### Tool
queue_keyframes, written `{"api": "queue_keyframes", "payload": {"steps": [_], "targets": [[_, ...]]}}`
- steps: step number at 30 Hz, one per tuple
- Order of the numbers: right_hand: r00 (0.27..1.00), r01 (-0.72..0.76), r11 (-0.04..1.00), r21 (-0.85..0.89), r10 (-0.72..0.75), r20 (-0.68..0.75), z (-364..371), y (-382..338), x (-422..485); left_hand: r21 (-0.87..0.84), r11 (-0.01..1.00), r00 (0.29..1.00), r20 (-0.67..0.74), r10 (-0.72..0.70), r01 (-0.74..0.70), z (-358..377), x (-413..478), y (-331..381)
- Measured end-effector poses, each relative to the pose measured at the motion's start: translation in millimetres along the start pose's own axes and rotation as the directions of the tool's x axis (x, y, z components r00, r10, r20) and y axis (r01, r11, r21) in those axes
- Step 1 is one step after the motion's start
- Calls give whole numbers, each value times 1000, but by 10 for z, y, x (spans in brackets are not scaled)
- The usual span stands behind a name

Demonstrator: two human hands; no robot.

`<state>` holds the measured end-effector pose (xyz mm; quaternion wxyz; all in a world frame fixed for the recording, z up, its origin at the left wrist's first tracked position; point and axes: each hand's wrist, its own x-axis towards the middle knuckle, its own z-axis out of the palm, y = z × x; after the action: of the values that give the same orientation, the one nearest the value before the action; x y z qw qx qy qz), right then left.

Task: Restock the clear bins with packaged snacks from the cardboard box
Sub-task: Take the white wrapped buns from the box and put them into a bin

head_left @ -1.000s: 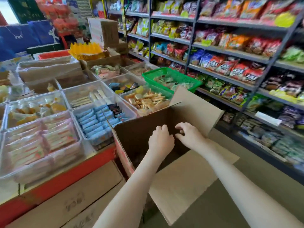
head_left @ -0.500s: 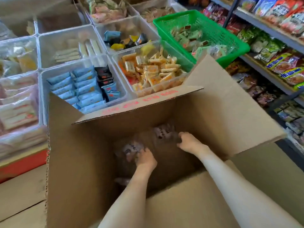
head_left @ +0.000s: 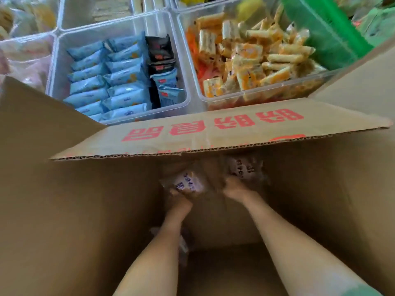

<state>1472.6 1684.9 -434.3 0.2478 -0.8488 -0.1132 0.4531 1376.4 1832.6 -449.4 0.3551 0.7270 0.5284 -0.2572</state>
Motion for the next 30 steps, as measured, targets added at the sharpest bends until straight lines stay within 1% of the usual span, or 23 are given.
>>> {"api": "queue_keyframes", "payload": {"steps": [2, 4, 6, 8, 10, 11, 12, 14, 16, 17, 19, 21, 23, 25, 27, 29, 30], "targets": [[999, 16, 995, 94, -12, -41, 135, -10, 285, -97, 994, 999, -5, -45, 44, 58, 204, -40], [1000, 14, 958, 287, -8, -20, 298, -24, 531, -238, 970, 999, 3, -44, 44, 137, 355, -103], [997, -73, 861, 503, 54, 52, 461, -63, 688, -349, 937, 999, -12, -44, 37, 184, 415, -143], [992, -127, 767, 629, 92, 87, 583, -83, 760, -483, 874, 998, -5, -63, 53, 221, 468, -170], [985, -170, 730, 662, 129, 111, 610, -81, 700, -608, 779, 988, 119, -99, 151, 239, 521, -192], [981, -195, 721, 665, 142, 134, 577, -70, 630, -649, 733, 976, 197, -97, 204, 275, 581, -234], [976, -215, 718, 662, 143, 162, 494, -87, 515, -661, 712, 962, 263, -76, 237, 307, 609, -264], [968, -247, 736, 630, 158, 195, 301, -79, 287, -653, 714, 939, 344, -16, 251, 255, 464, -215], [964, -265, 763, 589, 196, 180, 96, -91, 16, -665, 708, 911, 405, 72, 239, 45, 37, -16], [964, -266, 761, 592, 207, 168, -6, -111, -135, -667, 710, 901, 419, 108, 225, -40, -147, 68], [966, -255, 731, 633, 222, 133, -201, -193, -456, -646, 746, 892, 419, 169, 162, -209, -510, 227], [968, -234, 709, 665, 230, 96, -346, -246, -763, -607, 793, 912, 352, 211, 51, -353, -832, 344], [972, -203, 723, 661, 229, 48, -441, -308, -1112, -558, 826, 926, 267, 267, -77, -491, -1114, 383], [976, -154, 767, 623, 216, -24, -491, -376, -1479, -497, 848, 915, 229, 333, -184, -643, -1380, 366], [965, -50, 815, 578, 188, -181, -524, -499, -1887, -422, 851, 878, 214, 429, -313, -805, -1644, 281], [918, 82, 863, 499, 130, -376, -540, -653, -2296, -367, 803, 804, 198, 561, -470, -978, -1903, 136], [888, 139, 887, 439, 84, -451, -531, -741, -2493, -353, 767, 763, 188, 619, -535, -1077, -2041, 50]]}}
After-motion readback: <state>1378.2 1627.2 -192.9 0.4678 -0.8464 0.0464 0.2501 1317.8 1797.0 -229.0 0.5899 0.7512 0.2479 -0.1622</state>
